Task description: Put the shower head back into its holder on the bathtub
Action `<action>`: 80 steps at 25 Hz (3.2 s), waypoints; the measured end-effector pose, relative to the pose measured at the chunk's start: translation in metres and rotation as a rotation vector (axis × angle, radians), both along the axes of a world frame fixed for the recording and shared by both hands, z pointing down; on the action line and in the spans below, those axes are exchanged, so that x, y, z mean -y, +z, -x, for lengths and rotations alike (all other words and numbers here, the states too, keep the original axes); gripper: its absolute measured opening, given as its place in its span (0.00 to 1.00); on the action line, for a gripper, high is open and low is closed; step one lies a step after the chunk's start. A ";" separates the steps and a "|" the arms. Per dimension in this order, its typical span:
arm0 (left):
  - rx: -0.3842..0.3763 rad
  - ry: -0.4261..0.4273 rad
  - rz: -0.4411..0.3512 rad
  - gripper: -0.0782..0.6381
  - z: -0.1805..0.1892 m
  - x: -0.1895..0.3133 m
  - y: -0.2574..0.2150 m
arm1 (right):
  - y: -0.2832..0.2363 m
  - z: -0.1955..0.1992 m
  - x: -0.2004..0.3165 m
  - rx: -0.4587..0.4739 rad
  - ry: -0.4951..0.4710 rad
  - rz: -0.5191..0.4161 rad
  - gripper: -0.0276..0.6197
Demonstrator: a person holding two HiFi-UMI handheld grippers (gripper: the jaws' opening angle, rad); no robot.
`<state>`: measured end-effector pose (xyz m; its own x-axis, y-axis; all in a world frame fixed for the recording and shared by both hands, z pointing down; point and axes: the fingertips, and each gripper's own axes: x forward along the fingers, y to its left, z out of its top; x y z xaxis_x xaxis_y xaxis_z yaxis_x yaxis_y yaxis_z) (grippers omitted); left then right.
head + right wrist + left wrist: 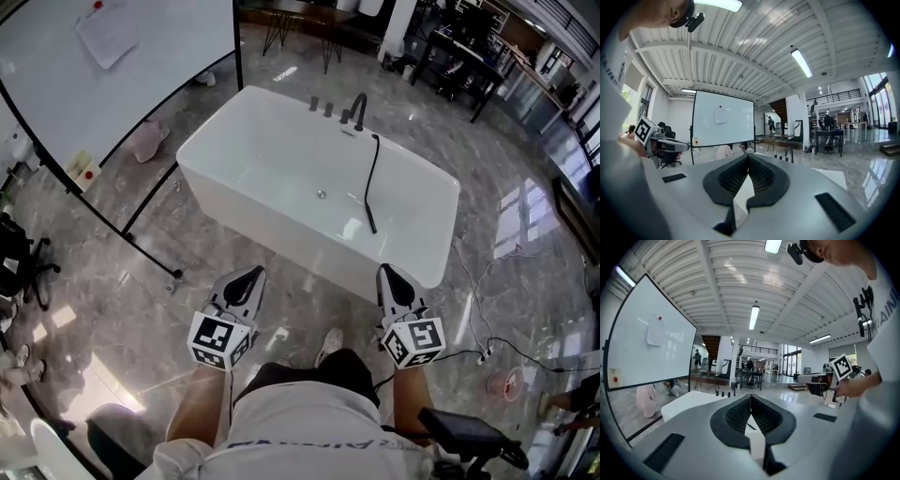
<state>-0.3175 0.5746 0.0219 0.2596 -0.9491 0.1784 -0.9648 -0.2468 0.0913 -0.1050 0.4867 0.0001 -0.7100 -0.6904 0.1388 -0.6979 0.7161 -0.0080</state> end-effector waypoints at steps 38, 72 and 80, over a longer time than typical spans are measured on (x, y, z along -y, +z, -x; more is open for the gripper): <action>0.079 0.238 0.029 0.13 -0.164 0.403 0.003 | 0.047 -0.157 0.362 0.134 0.205 0.102 0.06; 0.153 0.595 0.132 0.13 -0.172 0.660 0.167 | 0.194 -0.182 0.512 0.082 0.547 0.317 0.06; 0.287 0.644 0.228 0.13 -0.216 0.714 0.311 | 0.310 -0.219 0.562 0.068 0.530 0.385 0.06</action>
<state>-0.1011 -0.1393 0.3331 0.6657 -0.5559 0.4978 -0.6292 -0.7768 -0.0261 0.1138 -0.0751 0.3103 -0.3037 -0.8587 0.4128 -0.9441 0.2130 -0.2516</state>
